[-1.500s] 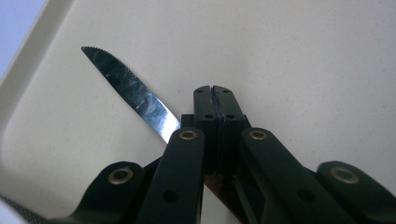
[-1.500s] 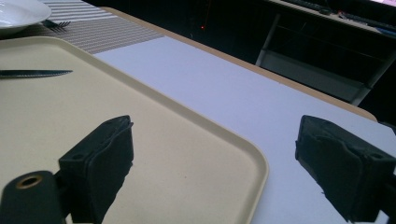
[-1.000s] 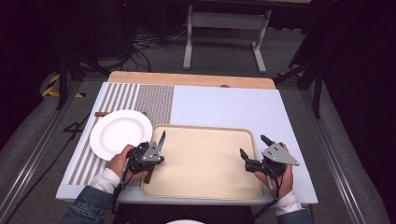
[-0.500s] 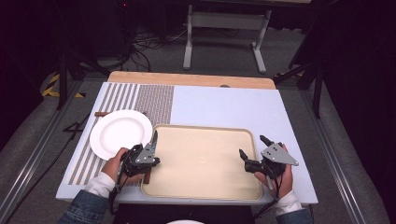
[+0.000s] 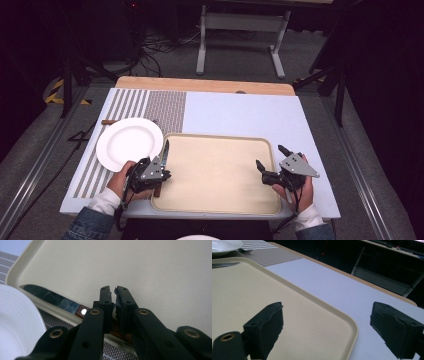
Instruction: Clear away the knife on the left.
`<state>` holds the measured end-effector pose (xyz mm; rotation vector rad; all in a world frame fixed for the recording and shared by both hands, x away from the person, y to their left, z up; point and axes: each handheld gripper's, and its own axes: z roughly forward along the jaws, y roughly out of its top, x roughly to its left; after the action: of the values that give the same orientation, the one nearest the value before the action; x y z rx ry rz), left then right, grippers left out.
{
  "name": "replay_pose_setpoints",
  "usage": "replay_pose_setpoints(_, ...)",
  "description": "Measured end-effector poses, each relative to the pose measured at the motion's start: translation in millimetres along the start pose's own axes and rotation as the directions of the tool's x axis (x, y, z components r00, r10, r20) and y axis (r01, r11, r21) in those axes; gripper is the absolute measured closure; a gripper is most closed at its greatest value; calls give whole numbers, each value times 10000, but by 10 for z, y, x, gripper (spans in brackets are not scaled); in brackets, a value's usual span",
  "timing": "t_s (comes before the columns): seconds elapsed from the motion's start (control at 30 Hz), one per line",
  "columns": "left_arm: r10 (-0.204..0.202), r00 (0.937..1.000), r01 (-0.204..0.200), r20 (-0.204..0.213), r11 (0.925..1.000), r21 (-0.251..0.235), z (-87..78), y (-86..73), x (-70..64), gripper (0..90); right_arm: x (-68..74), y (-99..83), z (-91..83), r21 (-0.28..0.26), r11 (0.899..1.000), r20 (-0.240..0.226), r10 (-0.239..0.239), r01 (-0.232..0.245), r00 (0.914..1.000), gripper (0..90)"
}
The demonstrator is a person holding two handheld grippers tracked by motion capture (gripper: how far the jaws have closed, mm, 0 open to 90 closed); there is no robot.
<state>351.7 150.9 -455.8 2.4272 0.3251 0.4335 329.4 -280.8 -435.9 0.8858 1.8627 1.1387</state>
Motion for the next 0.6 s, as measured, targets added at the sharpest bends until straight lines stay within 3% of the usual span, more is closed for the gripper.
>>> replay_pose_setpoints(0.2,91,9999,-96,-132,9992,-388,-45,27,-5,804,-1,0,-2,-47,10000,-37,28,-28,10000,121)
replay_pose_setpoints(0.23,-5,9995,-19,-305,9968,-798,-74,31,7,797,0,1,-4,-40,10000,-33,14,-14,10000,121)
replay_pose_setpoints(0.33,-109,9985,41,-538,9922,-1247,-128,38,14,764,2,3,-6,-62,10000,-50,4,-4,10000,121)
replay_pose_setpoints(0.6,179,9933,-394,-1139,9811,-1893,-252,78,-8,637,11,6,-11,-117,9999,-113,-27,26,9999,120)
